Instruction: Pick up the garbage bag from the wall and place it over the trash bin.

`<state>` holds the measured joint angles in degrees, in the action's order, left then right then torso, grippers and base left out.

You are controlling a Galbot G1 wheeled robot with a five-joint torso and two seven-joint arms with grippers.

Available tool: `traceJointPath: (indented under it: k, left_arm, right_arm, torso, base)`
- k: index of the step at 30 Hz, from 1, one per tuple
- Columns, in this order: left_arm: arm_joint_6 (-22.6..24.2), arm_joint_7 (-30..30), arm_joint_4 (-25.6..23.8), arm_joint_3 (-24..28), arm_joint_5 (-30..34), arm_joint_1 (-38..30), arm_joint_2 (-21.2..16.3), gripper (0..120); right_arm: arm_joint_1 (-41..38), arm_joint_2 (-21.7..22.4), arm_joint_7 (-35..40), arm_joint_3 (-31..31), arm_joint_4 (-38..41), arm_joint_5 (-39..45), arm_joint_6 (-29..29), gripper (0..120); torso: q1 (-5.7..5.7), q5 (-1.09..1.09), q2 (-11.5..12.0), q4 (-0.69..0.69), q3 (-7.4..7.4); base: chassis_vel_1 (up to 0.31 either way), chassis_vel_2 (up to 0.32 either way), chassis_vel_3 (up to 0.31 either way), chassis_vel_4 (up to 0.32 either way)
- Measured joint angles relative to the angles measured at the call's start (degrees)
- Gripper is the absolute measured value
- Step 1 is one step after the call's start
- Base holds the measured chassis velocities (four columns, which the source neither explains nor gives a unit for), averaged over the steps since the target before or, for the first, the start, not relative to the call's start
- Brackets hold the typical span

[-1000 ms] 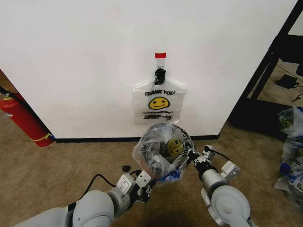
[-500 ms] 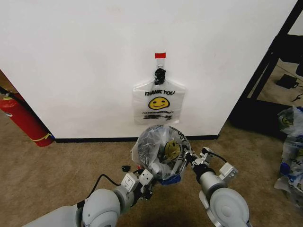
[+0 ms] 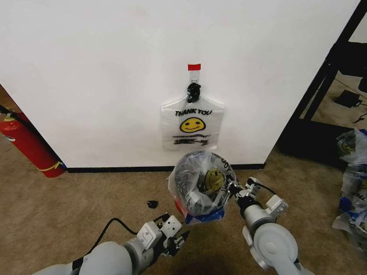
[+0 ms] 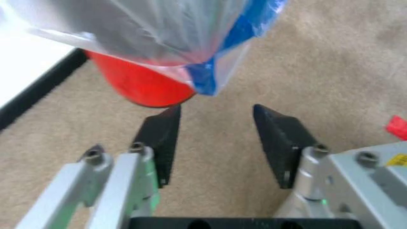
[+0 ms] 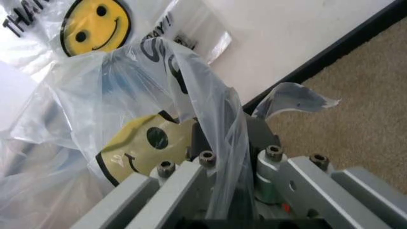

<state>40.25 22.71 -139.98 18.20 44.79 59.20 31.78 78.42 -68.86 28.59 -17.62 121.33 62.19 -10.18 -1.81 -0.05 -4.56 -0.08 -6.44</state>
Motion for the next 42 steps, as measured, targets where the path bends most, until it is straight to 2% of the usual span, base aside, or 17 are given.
traceJointPath:
  k: [4, 5, 6, 9, 12, 13, 14, 16, 21, 24, 27, 29, 31, 33, 34, 35, 42]
  left_arm:
    - [-0.1, 4.7, -2.6, -3.6, 3.8, -0.4, -0.6, 65]
    - [-0.6, 6.2, -3.2, -4.8, 6.9, -2.0, -0.6, 71]
    - [-0.6, 6.2, -3.2, -4.8, 6.9, -2.0, -0.6, 71]
    - [-1.0, 8.3, -3.5, -6.1, 16.6, -8.7, -0.2, 85]
    - [-0.4, 8.7, -3.5, -5.2, 22.1, -14.3, 0.2, 88]
    - [0.3, 9.2, -3.3, -3.6, 25.7, -18.6, 0.9, 82]
    - [0.3, 9.2, -3.3, -3.6, 25.7, -18.6, 0.9, 82]
    - [1.5, 10.8, -2.0, -1.4, 31.1, -24.2, 2.4, 73]
    - [1.9, 14.5, 4.3, 7.3, 41.2, -40.3, 8.1, 50]
    - [2.0, 15.4, 5.8, 9.8, 42.8, -44.3, 9.5, 43]
    - [2.0, 17.1, 9.4, 16.0, 44.2, -51.0, 12.4, 31]
    - [2.0, 17.4, 10.6, 17.9, 44.2, -52.5, 13.1, 27]
    - [2.0, 17.8, 14.1, 23.5, 44.2, -55.7, 14.6, 18]
    - [2.0, 18.0, 16.0, 26.3, 44.1, -57.0, 15.3, 13]
    - [2.0, 18.5, 19.1, 29.2, 43.8, -58.0, 16.8, 4]
    - [2.0, 18.7, 20.1, 29.8, 43.6, -58.1, 17.4, 0]
    - [1.9, 19.6, 25.8, 33.2, 42.0, -58.6, 21.1, 0]
  right_arm:
    - [0.4, 0.2, -0.8, -0.1, -0.4, -1.6, 0.4, 1]
    - [0.6, 0.2, -1.3, 0.1, -0.7, -3.3, 0.9, 1]
    - [0.6, 0.2, -1.3, 0.1, -0.7, -3.3, 0.9, 1]
    - [0.8, -0.1, -2.0, 0.8, -0.8, -5.4, 1.5, 1]
    - [0.9, -0.4, -2.3, 1.3, -0.8, -6.7, 1.9, 1]
    - [0.9, -0.8, -2.4, 1.5, -0.5, -7.3, 2.0, 1]
    - [0.9, -0.8, -2.4, 1.5, -0.5, -7.3, 2.0, 1]
    - [0.9, -1.2, -2.4, 1.9, -0.3, -7.5, 2.0, 1]
    - [1.1, -2.0, -2.6, 2.5, -0.7, -9.6, 2.2, 1]
    - [1.2, -2.0, -2.7, 2.6, -0.9, -10.2, 2.2, 1]
    - [1.1, -2.0, -2.8, 2.7, -1.0, -11.0, 2.4, 1]
    - [1.1, -2.0, -2.8, 2.7, -1.0, -11.1, 2.4, 1]
    - [1.0, -1.9, -2.8, 2.7, -1.0, -11.2, 2.5, 1]
    - [1.0, -1.8, -2.8, 2.7, -1.0, -11.3, 2.5, 1]
    - [1.1, -1.8, -2.9, 2.7, -1.0, -11.6, 2.5, 1]
    - [1.1, -1.8, -2.9, 2.7, -1.0, -11.6, 2.5, 1]
    - [1.5, -1.4, -3.1, 2.7, -0.9, -11.7, 2.7, 1]
  torso:
    - [0.00, -0.01, 0.0, 0.01, 0.00]
    - [0.00, 0.00, 0.0, 0.01, 0.00]
    - [0.00, 0.00, 0.0, 0.01, 0.00]
    - [0.00, 0.00, 0.0, -0.02, 0.00]
    - [0.00, 0.01, 0.0, 0.00, 0.00]
    - [0.00, 0.00, 0.0, 0.00, 0.00]
    - [0.00, 0.00, 0.0, 0.00, 0.00]
    - [0.00, 0.00, 0.0, -0.01, 0.00]
    - [0.00, 0.01, 0.0, -0.03, 0.00]
    - [0.00, 0.04, 0.0, -0.02, -0.01]
    - [0.00, 0.01, 0.0, 0.00, 0.00]
    - [0.01, 0.01, 0.0, 0.00, 0.00]
    - [0.01, 0.00, 0.0, -0.01, 0.00]
    - [0.01, 0.02, 0.0, -0.01, 0.00]
    - [0.01, 0.00, 0.0, 0.00, 0.00]
    - [0.01, 0.00, 0.0, 0.00, 0.00]
    - [0.01, 0.00, 0.0, -0.01, 0.00]
  base:
    - [0.000, 0.000, 0.000, 0.000]
    - [0.000, 0.000, 0.000, 0.000]
    - [0.000, 0.000, 0.000, 0.000]
    - [0.000, 0.000, 0.000, 0.000]
    - [0.000, 0.000, 0.000, 0.000]
    - [0.000, 0.000, 0.000, 0.000]
    - [0.000, 0.000, 0.000, 0.000]
    - [0.000, 0.000, 0.000, 0.000]
    - [0.000, 0.000, 0.000, 0.000]
    - [0.000, 0.000, 0.000, 0.000]
    - [0.000, 0.000, 0.000, 0.000]
    - [0.000, 0.000, 0.000, 0.000]
    - [0.000, 0.000, 0.000, 0.000]
    - [0.000, 0.000, 0.000, 0.000]
    - [0.000, 0.000, 0.000, 0.000]
    - [0.000, 0.000, 0.000, 0.000]
    - [0.000, 0.000, 0.000, 0.000]
